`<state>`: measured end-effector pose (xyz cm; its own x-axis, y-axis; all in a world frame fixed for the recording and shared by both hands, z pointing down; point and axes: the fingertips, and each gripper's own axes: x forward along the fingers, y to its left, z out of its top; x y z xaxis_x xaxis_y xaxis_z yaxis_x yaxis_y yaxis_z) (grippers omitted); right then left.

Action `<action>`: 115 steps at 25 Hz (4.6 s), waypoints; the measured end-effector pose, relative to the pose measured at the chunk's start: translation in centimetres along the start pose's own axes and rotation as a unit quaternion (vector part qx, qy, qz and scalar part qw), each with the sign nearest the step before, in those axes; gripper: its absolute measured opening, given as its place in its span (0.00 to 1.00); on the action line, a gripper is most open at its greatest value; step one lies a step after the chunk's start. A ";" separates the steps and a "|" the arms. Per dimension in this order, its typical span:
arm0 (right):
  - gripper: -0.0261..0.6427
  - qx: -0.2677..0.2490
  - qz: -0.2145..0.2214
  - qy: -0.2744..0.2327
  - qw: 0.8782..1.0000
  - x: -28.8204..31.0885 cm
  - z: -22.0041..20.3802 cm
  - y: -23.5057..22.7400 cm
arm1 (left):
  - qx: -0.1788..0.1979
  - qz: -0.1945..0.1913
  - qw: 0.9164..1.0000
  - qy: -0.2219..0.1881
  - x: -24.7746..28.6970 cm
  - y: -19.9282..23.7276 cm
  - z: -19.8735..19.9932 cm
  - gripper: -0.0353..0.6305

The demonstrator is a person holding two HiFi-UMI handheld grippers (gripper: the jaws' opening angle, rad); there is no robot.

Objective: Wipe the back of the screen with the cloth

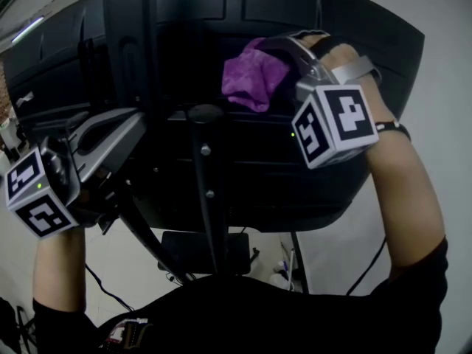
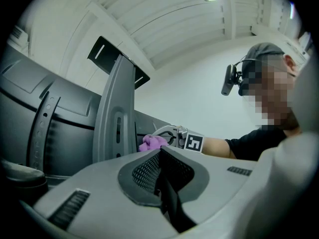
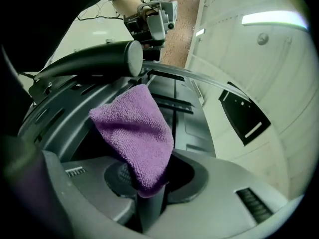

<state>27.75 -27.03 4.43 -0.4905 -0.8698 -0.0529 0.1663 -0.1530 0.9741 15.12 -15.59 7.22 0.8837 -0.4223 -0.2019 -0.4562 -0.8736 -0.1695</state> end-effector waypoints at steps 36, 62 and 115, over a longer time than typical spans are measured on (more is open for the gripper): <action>0.18 0.099 -0.087 0.062 0.989 -10.1 -12.1 14.8 | -0.071 0.033 0.997 0.018 1.3 -3.4 -4.2 0.05; 0.18 0.081 -0.120 0.045 0.988 -10.0 -15.5 17.1 | -0.104 0.025 0.993 0.040 1.9 -2.0 -6.2 0.05; 0.18 0.217 -0.015 0.283 0.934 -17.5 -24.1 37.0 | -0.154 0.028 0.984 0.084 -3.0 -6.7 -19.0 0.05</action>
<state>63.13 -28.78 36.06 0.0623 -0.9957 -0.0688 -0.2624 -0.0828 0.9614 17.50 -13.03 27.26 0.8751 -0.4825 -0.0364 -0.4733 -0.8692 0.1429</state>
